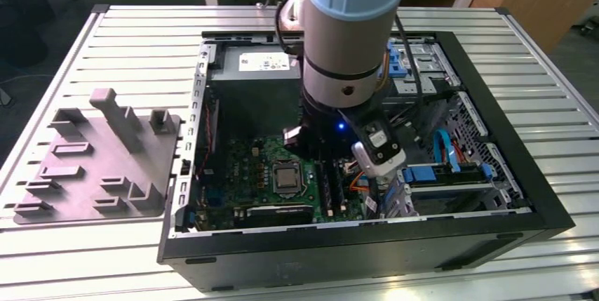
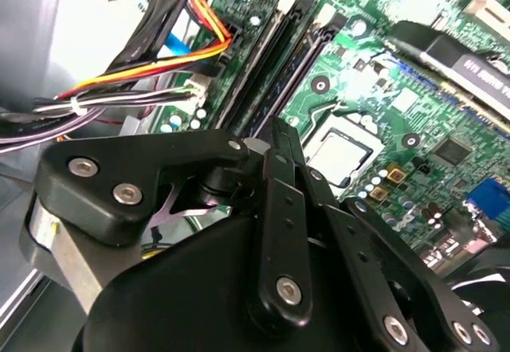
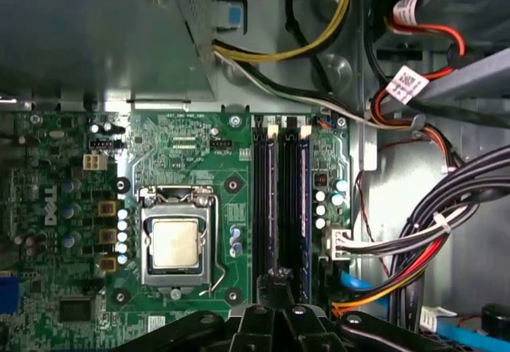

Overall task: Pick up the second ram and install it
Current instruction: 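Press down the second ram until it locks into place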

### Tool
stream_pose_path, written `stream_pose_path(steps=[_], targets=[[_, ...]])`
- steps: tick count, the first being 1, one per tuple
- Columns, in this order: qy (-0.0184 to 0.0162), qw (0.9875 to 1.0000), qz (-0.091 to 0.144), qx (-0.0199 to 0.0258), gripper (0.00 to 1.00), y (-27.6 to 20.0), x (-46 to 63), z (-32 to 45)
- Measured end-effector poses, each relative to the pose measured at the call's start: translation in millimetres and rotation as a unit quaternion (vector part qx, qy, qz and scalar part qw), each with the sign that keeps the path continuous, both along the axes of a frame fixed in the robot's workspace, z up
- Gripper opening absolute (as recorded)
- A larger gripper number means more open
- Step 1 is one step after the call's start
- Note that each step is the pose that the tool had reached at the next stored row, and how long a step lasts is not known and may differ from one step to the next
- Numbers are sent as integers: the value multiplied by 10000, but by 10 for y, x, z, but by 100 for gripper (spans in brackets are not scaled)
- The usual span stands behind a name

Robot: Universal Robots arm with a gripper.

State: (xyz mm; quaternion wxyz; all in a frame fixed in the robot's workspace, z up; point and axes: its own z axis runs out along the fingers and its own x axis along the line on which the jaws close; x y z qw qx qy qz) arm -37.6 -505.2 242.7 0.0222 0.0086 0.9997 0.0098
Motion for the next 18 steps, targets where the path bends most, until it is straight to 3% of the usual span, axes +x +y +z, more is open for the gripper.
stream_pose_path(steps=[10, 18], targets=[[15, 10000, 0, -77, 10, -13, 0, -12], [29, 9999, 0, -107, 10, -109, 1, -27]])
